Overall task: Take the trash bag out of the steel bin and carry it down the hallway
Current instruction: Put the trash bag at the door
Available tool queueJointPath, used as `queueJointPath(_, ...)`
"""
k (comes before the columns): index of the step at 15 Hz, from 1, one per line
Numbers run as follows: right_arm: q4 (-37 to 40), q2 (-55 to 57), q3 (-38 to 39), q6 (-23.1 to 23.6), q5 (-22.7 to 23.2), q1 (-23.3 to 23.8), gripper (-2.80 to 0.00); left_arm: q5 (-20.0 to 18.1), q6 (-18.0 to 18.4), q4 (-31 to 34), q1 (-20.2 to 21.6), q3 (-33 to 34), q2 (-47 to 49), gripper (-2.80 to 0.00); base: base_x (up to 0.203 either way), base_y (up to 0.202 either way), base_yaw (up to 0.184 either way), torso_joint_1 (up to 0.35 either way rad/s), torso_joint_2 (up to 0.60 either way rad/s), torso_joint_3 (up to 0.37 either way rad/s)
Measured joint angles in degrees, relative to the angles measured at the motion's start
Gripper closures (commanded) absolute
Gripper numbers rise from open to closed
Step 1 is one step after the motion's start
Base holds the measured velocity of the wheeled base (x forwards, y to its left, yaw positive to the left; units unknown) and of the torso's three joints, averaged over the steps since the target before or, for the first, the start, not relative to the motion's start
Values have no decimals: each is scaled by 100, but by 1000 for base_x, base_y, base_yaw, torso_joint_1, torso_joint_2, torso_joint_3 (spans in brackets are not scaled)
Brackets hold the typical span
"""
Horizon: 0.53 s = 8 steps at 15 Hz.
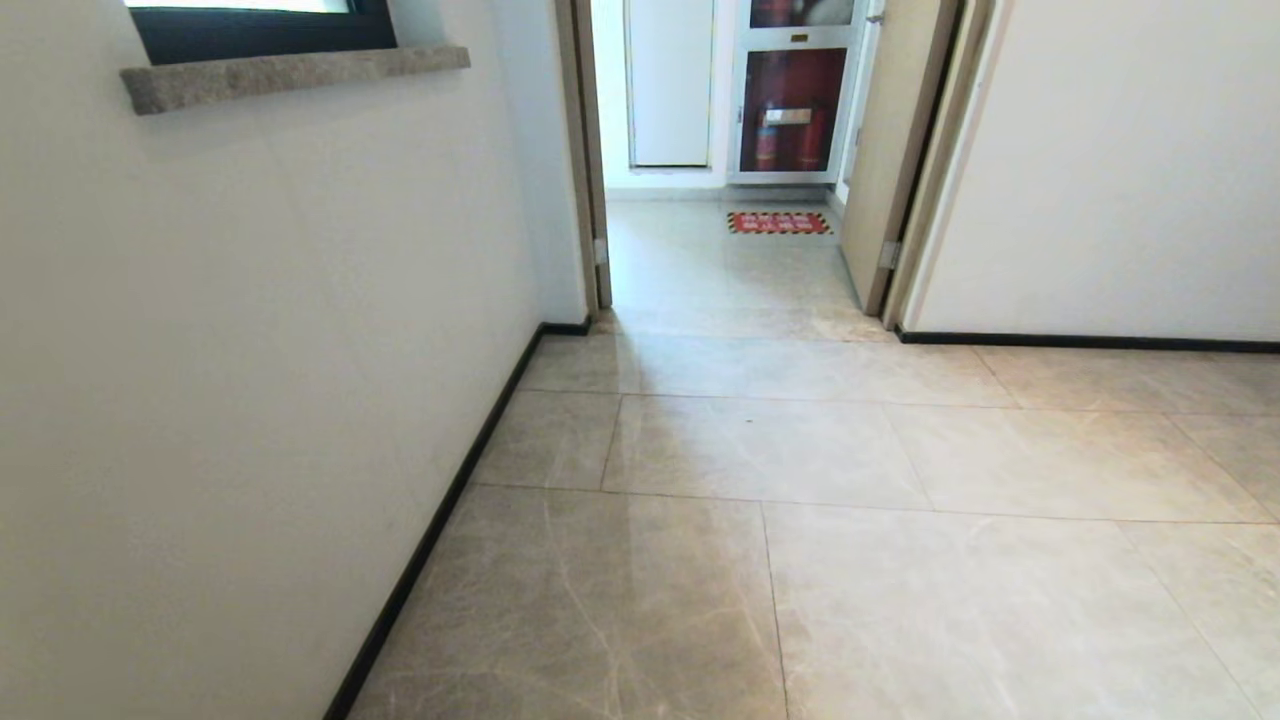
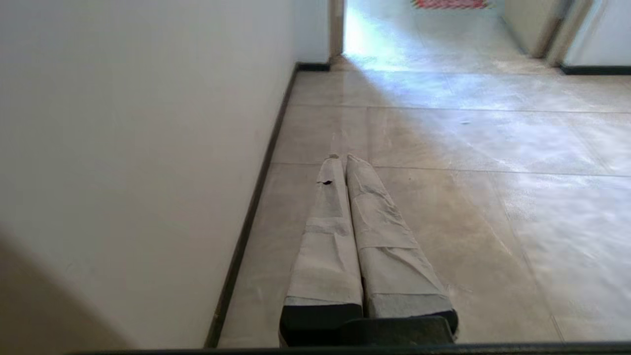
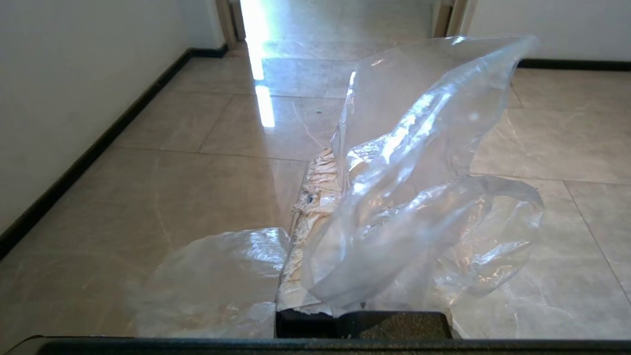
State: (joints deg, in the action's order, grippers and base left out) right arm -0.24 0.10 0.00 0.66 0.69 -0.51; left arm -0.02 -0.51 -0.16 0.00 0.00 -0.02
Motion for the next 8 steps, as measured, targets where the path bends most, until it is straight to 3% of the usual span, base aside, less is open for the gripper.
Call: queueJointPath(8, 0, 0, 0, 2, -1, 0, 0, 0, 0, 5, 0, 0, 0, 0, 190, 0, 0, 1, 4, 2)
